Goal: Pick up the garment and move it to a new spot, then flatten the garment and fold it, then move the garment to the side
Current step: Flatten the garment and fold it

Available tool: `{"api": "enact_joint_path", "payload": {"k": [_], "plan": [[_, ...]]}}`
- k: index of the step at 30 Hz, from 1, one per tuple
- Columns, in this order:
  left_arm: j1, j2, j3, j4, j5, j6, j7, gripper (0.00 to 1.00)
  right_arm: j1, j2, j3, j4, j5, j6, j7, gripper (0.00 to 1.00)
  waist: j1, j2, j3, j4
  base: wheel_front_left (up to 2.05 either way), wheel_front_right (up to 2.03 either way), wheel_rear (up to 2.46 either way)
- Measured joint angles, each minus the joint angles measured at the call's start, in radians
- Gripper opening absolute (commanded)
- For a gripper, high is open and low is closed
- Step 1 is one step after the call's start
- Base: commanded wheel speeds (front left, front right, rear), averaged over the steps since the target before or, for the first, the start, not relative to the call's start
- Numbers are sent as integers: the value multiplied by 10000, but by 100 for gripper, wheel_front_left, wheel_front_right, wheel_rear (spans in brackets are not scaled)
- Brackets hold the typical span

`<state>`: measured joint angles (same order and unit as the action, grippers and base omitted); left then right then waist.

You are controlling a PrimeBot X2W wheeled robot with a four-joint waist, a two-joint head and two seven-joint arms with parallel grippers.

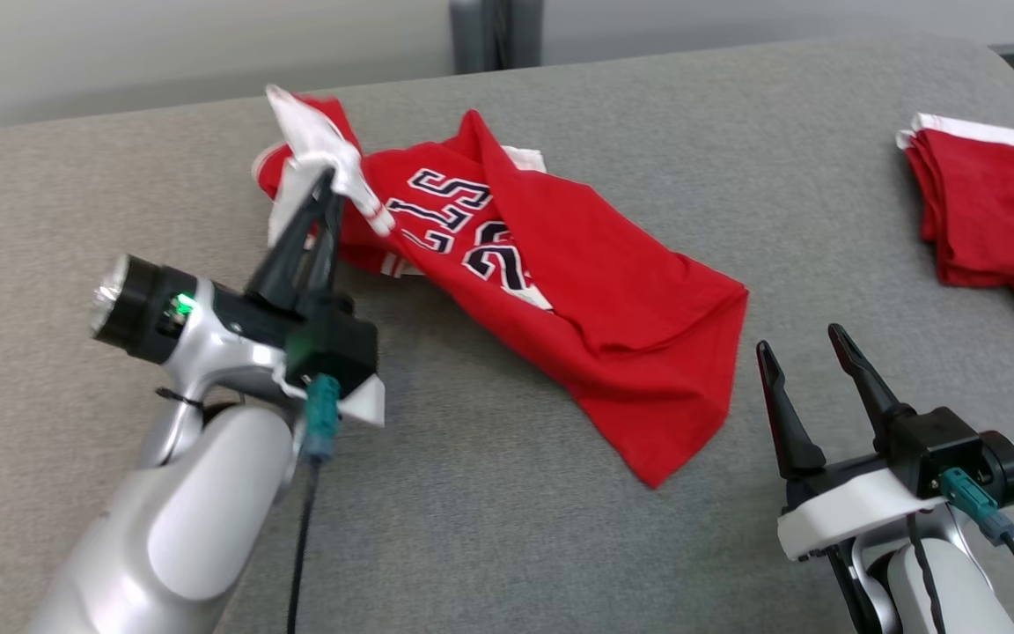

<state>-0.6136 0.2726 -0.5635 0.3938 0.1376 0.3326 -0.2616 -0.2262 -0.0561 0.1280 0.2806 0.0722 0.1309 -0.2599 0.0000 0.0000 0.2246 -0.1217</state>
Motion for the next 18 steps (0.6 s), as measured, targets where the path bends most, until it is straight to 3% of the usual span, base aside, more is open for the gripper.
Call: {"api": "enact_joint_path", "payload": {"k": [6,9,18], "plan": [[145,82,-936,422,746,-257,253,0,174,-65,-4,23,-38,0,0,100,0,0,-269,525,0,0,0],[100,-4,-1406,466,966,-596,430,0,175,-73,36,40,-63,0,0,100,0,0,-353,677,0,0,0],[-858,-800,-2247,1055,1300,-1174,445,0,78,-86,349,196,0,0,0,100,1,0,-351,347,0,0,0]]}}
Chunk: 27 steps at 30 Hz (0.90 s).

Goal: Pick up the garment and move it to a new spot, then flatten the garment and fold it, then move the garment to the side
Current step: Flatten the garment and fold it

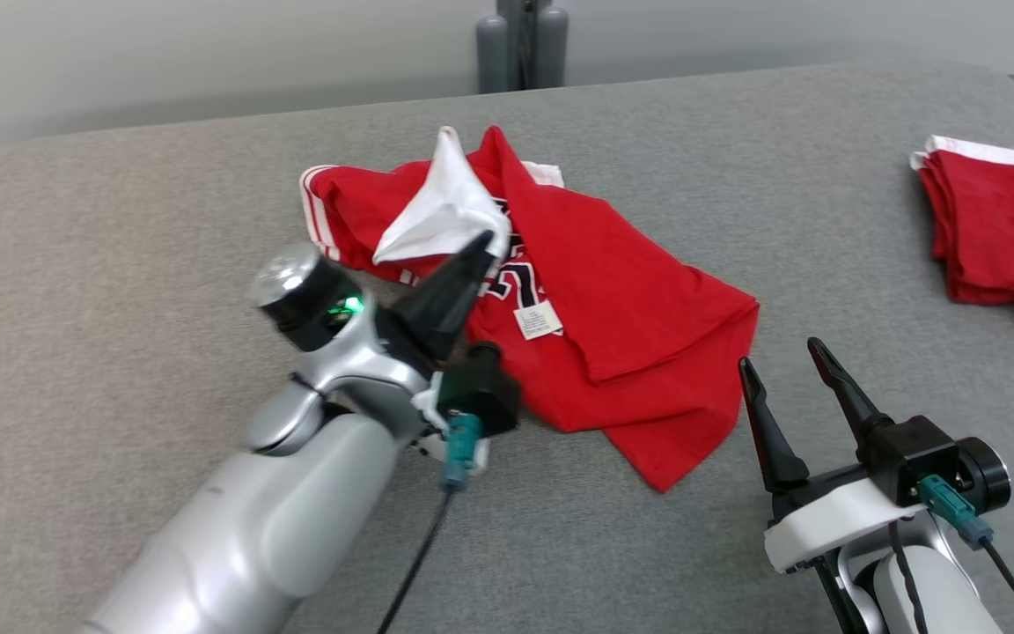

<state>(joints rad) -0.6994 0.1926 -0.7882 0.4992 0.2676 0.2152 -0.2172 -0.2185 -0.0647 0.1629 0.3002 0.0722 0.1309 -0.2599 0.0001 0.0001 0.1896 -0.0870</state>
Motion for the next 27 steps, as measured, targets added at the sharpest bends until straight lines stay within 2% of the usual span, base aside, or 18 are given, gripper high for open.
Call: {"api": "enact_joint_path", "payload": {"k": [8,11,12,14,20,27], "plan": [[-710,-1058,-1787,1875,667,-1388,-207,0,-202,38,163,92,86,0,0,100,0,0,168,-726,0,0,0],[-654,-1179,-1848,2715,430,-1570,-81,0,-313,58,180,81,151,0,-2,100,-1,0,282,-989,0,0,0],[-618,-1208,-1760,2999,259,-1584,54,26,-349,58,151,67,151,0,-2,100,0,0,337,-1051,0,0,0],[-517,-1231,-1657,3342,6,-1601,79,100,-373,61,75,54,151,0,0,100,-1,0,455,-1127,0,0,0],[-387,-1358,-1310,3659,-775,-1513,-255,100,-348,71,-121,54,144,0,0,100,0,0,615,-1070,0,0,0],[-124,-1195,-278,2721,-2017,-988,-435,100,-248,38,-280,79,23,0,0,100,-1,0,474,-703,0,0,0]]}}
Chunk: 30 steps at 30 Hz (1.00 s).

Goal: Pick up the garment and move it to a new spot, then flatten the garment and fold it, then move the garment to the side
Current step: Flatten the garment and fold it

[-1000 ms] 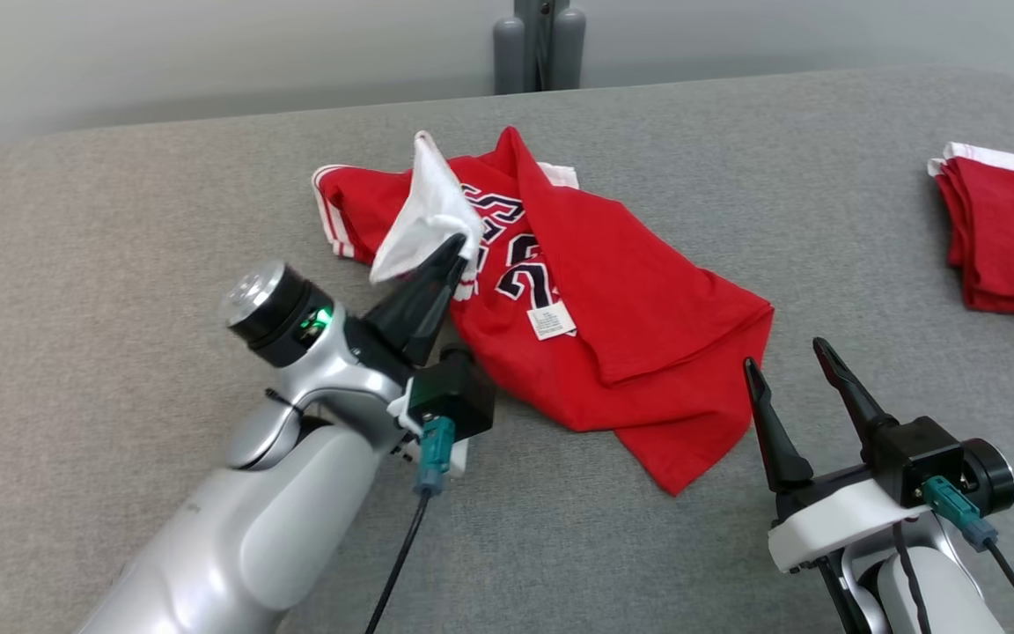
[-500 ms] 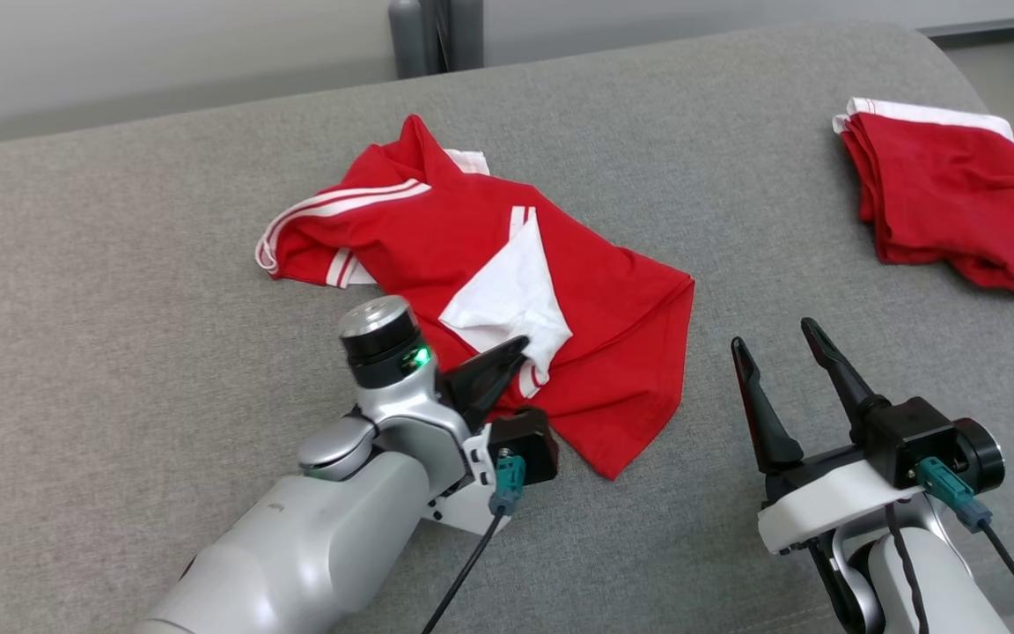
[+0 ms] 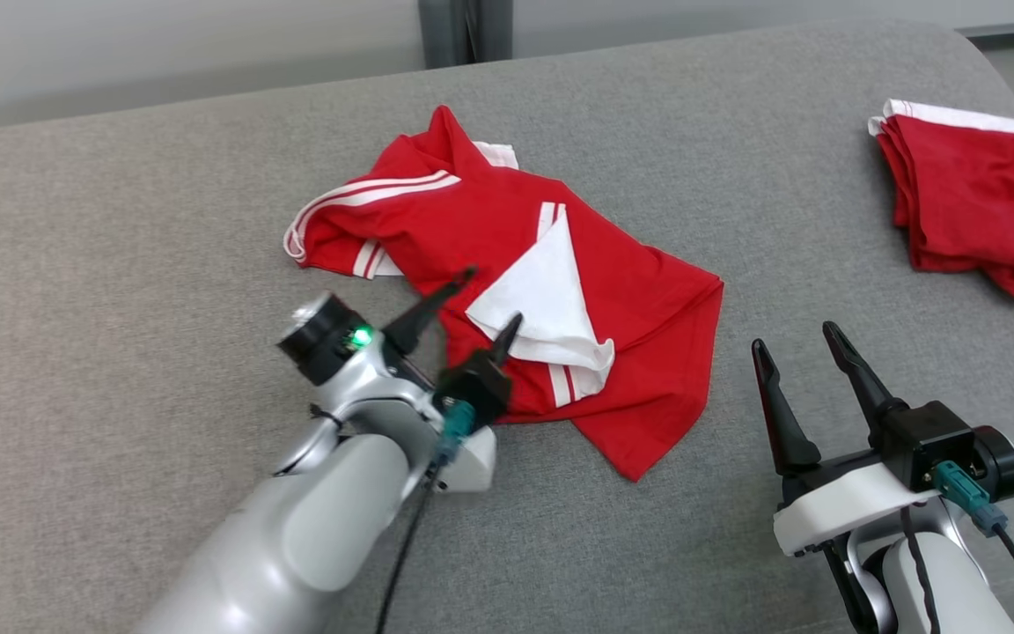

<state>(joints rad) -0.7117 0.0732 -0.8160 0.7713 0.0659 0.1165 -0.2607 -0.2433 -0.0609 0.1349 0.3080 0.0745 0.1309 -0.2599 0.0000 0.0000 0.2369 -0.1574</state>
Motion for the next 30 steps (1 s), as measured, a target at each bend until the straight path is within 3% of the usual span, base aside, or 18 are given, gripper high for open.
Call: {"api": "enact_joint_path", "payload": {"k": [8,17,23,30], "plan": [[831,694,1678,-1680,-1592,543,-10,100,80,-2,102,29,-52,0,0,100,0,0,-276,145,0,0,0],[2719,773,3536,-3538,-2909,1014,-10,100,286,-2,94,19,-36,0,0,100,0,0,-355,-81,0,0,0],[3290,715,3908,-3820,-2853,639,-10,100,279,15,136,2,-19,0,0,100,0,0,-245,-170,0,0,0],[2531,324,3749,-3139,-3058,-372,-6,100,225,54,186,-35,46,0,0,100,0,0,17,-351,0,0,0]]}}
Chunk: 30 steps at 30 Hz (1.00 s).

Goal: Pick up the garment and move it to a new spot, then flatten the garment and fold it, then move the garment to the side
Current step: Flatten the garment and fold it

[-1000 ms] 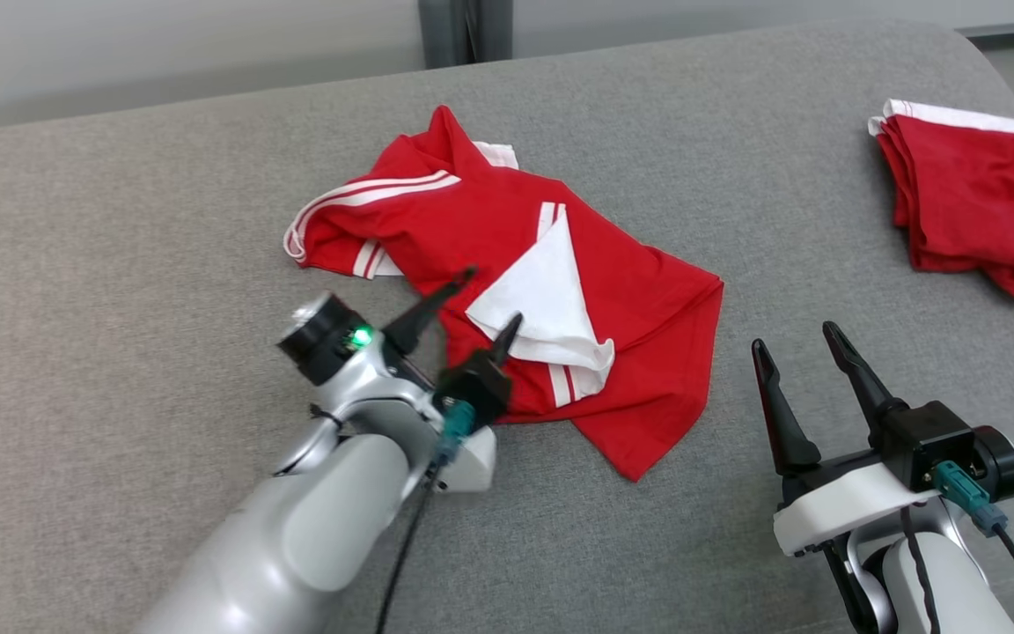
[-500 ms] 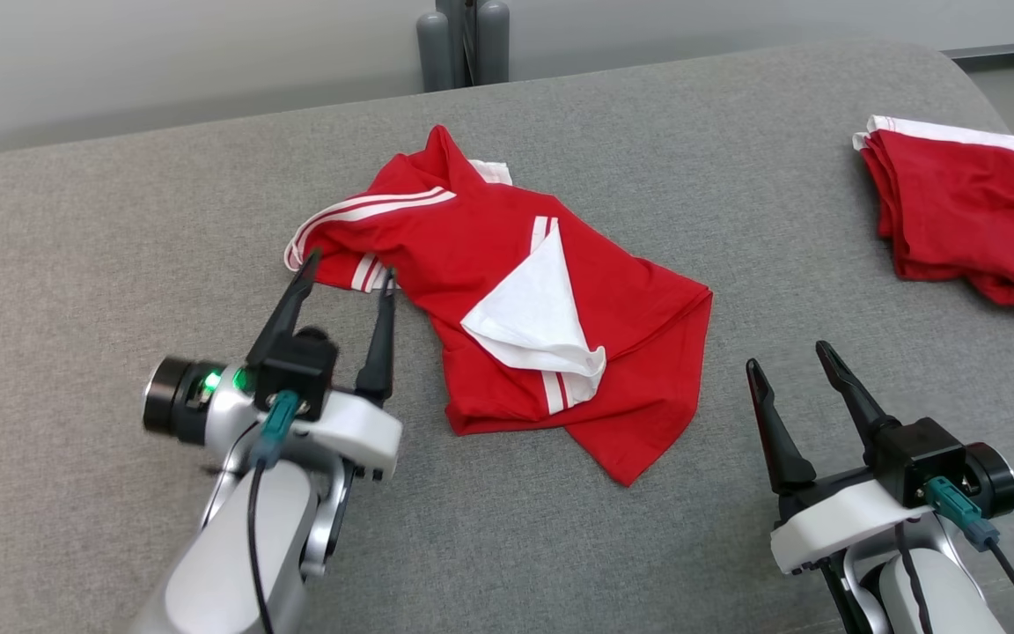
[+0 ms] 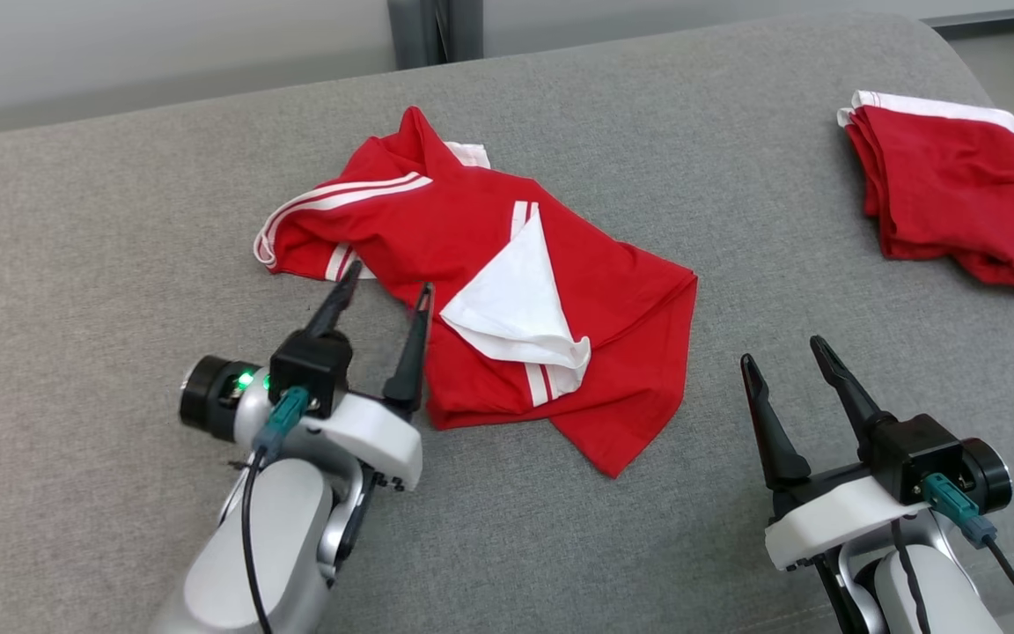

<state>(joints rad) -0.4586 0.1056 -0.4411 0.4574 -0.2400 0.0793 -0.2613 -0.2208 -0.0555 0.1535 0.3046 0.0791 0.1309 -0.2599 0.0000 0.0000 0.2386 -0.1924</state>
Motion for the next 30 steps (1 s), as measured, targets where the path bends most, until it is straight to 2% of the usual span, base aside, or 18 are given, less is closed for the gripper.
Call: {"api": "enact_joint_path", "payload": {"k": [4,7,14,30], "plan": [[-557,-313,-226,951,-777,-867,800,100,-55,17,31,13,13,0,-2,100,0,0,129,-120,0,0,0],[-994,-389,-426,1438,-895,-1141,1210,100,-132,33,67,15,63,0,-2,100,0,0,214,-208,0,0,0],[-1541,-483,-874,2437,-1166,-1532,1925,100,-166,54,81,17,100,0,0,100,0,0,396,-364,0,0,0],[-2030,-546,-1210,3196,-1912,-1843,1992,100,-216,73,0,21,109,0,0,100,0,0,520,-404,0,0,0]]}}
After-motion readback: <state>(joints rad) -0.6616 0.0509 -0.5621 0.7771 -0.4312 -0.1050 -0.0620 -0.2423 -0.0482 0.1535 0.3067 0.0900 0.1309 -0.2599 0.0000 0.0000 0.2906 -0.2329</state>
